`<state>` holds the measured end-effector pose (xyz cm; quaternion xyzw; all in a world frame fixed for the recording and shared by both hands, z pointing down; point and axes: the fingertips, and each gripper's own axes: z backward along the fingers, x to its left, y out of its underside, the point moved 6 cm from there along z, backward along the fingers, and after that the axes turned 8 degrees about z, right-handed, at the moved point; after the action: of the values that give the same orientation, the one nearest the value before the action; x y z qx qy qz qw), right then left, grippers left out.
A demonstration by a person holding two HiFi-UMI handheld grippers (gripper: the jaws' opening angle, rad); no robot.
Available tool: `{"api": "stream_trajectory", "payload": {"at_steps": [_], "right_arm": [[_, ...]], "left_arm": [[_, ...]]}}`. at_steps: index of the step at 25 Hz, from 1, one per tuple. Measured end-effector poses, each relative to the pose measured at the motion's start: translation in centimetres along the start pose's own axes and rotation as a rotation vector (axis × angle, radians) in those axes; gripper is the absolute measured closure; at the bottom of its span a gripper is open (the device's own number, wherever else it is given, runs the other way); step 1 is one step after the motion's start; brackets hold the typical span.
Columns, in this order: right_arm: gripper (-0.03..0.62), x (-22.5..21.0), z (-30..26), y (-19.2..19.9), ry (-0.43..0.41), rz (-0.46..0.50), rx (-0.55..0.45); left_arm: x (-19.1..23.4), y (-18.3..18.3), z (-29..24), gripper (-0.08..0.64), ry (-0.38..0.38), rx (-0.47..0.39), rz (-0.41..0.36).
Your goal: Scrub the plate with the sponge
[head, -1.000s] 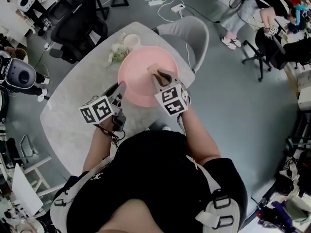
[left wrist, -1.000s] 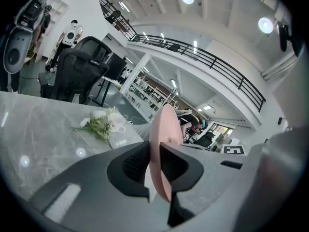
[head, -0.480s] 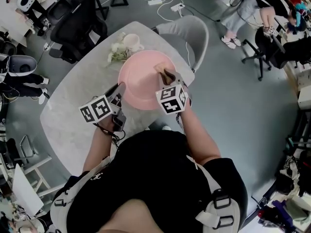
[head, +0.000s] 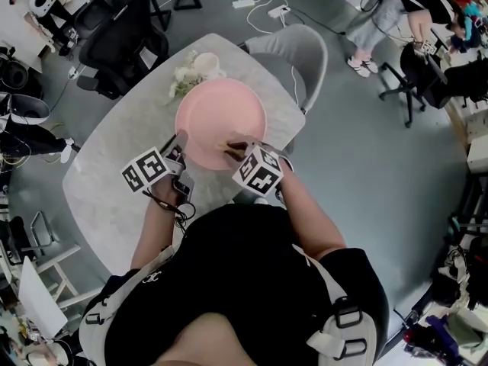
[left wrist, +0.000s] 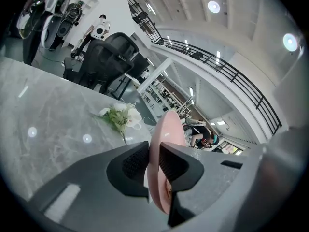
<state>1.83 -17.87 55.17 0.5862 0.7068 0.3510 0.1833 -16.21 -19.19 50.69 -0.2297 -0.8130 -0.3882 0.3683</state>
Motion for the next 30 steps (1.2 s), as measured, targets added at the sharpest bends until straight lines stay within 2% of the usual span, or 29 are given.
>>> {"api": "stream_trajectory", "payload": {"at_steps": [2, 4, 9, 13, 18, 21, 26, 30], "right_arm": [[0.538, 0.1, 0.0, -0.2, 0.013, 0.013, -0.015], [0.538, -0.7, 0.6, -0.9, 0.083, 0.000, -0.078], [0.538, -3.5, 4.4, -3.2, 0.276, -0.124, -0.333], [0.538, -4.8, 7.0, -3.5, 0.371, -0.225, -0.467], [0.538, -4.8, 8.0, -2.9, 0.403, -0.259, -0.474], [0.538, -4.7, 7.9, -2.7, 0.407, -0.278, -0.468], [0.538, -4.5, 8.0, -2.4, 0.412, -0.288, -0.457], [0.538, -4.3, 8.2, -2.3, 0.413, -0.292, -0.456]], "left_arm": [[0.6, 0.1, 0.0, 0.502, -0.012, -0.002, 0.017], [1.5, 0.3, -0.1, 0.508, -0.025, -0.001, 0.041], [4.8, 0.8, -0.1, 0.514, -0.041, -0.013, 0.128], [8.9, 1.3, -0.2, 0.514, -0.131, -0.009, 0.194], [14.8, 2.9, -0.4, 0.514, -0.238, 0.005, 0.327], [17.7, 4.1, -0.7, 0.512, -0.284, 0.030, 0.370], [20.5, 6.4, -1.2, 0.512, -0.363, 0.081, 0.365], [22.3, 8.5, -1.3, 0.532, -0.469, 0.138, 0.329]]}}
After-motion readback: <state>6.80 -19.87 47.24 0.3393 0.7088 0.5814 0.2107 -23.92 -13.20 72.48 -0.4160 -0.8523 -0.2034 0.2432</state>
